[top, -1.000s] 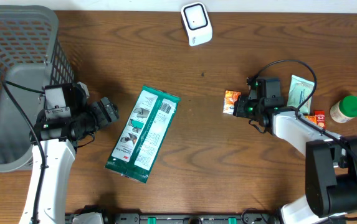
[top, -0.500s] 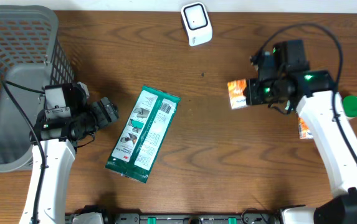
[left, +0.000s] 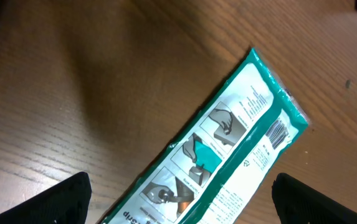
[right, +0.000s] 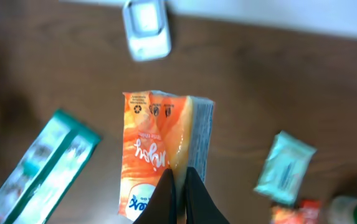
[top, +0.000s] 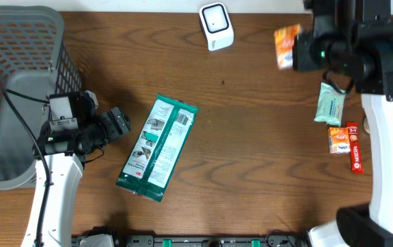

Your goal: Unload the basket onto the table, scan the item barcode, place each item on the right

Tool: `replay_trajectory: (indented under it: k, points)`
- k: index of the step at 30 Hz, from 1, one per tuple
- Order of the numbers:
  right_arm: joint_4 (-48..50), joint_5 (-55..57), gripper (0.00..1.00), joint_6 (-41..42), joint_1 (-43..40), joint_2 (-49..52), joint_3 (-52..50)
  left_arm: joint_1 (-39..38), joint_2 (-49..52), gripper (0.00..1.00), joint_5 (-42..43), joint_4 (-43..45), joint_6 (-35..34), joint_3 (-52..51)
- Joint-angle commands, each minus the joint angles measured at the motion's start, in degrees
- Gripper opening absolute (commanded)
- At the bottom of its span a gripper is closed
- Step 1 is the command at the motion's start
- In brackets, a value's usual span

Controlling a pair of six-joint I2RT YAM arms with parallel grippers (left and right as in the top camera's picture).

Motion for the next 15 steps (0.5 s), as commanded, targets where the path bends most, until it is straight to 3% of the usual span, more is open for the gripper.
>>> replay_trajectory:
  k: [1,8,15]
  points:
    - [2.4,11.8,0.01,-0.3,3.1,5.7,3.5,0.5,0.2,0.93,-0.8,-0.2,-0.7,0.3]
    - [14.8,26.4,0.01,-8.7,11.2,16.9,3.5,0.5,0.2,0.93,-0.7,-0.2,-0.7,0.3]
    - [31.7,40.9,0.01,-17.7,14.2,29.4,3.5,0.5,0.2,0.93,-0.8,-0.1,-0.7,0.3]
